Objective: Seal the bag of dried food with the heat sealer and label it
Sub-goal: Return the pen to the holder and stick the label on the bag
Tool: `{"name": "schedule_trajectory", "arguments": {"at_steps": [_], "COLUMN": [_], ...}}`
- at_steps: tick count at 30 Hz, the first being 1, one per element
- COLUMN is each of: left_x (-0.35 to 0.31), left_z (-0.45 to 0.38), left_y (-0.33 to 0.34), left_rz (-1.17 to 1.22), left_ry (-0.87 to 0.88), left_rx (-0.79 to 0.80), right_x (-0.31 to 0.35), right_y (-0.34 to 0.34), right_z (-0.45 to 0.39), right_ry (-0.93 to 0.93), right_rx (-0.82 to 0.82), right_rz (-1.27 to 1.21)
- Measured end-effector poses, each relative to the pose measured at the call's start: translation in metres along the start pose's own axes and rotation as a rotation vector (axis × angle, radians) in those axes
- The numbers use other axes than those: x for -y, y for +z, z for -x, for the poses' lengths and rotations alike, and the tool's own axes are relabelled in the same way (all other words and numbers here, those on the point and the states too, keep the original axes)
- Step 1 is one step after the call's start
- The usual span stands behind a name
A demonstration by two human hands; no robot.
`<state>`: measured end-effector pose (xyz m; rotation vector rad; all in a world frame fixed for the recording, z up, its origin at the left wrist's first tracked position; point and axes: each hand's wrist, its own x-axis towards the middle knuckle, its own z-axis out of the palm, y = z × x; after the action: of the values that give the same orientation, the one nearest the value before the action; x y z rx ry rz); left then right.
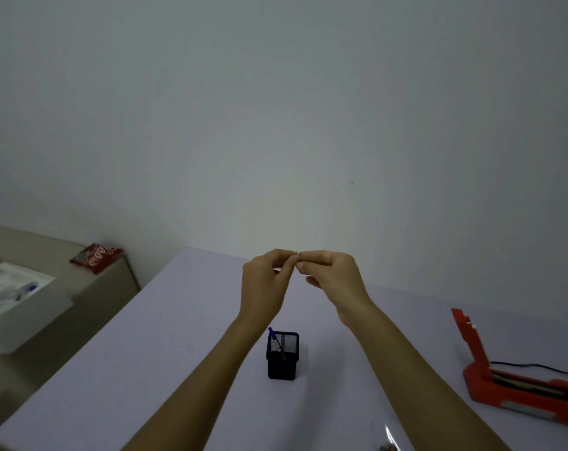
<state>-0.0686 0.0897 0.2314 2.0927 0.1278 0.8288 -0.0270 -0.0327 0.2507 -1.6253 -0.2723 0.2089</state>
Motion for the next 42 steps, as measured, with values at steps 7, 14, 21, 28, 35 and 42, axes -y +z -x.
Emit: {"name": "schedule_trajectory", "arguments": {"at_steps": [7, 14, 21, 28, 35, 42], "left_x": [0.008, 0.013, 0.012, 0.010, 0.010, 0.012], "left_z": [0.002, 0.001, 0.001, 0.001, 0.005, 0.008], "left_y": [0.008, 0.012, 0.016, 0.018, 0.019, 0.018], "left_rz": [0.058, 0.104, 0.072, 0.058, 0.082, 0.120], "left_ry": [-0.100, -0.171, -0.184, -0.164, -0.161, -0.183], "left_rx": [0.027, 0.045, 0.070, 0.055, 0.054, 0.059], "right_x": [-0.010, -0.019, -0.026, -0.028, -0.030, -0.031], "right_y": [-0.002, -0.003, -0.007, -0.011, -0.013, -0.013], "right_z": [-0.001, -0.005, -0.008, -0.008, -0.006, -0.004], "right_ry": [-0.148, -0.146, -0.170, -0.173, -0.166, -0.164], "right_rx": [-0.033, -0.071, -0.114, -0.086, -0.069, -0.056], "right_rz": [0.232, 0.246, 0.258, 0.240, 0.239, 0.208]}}
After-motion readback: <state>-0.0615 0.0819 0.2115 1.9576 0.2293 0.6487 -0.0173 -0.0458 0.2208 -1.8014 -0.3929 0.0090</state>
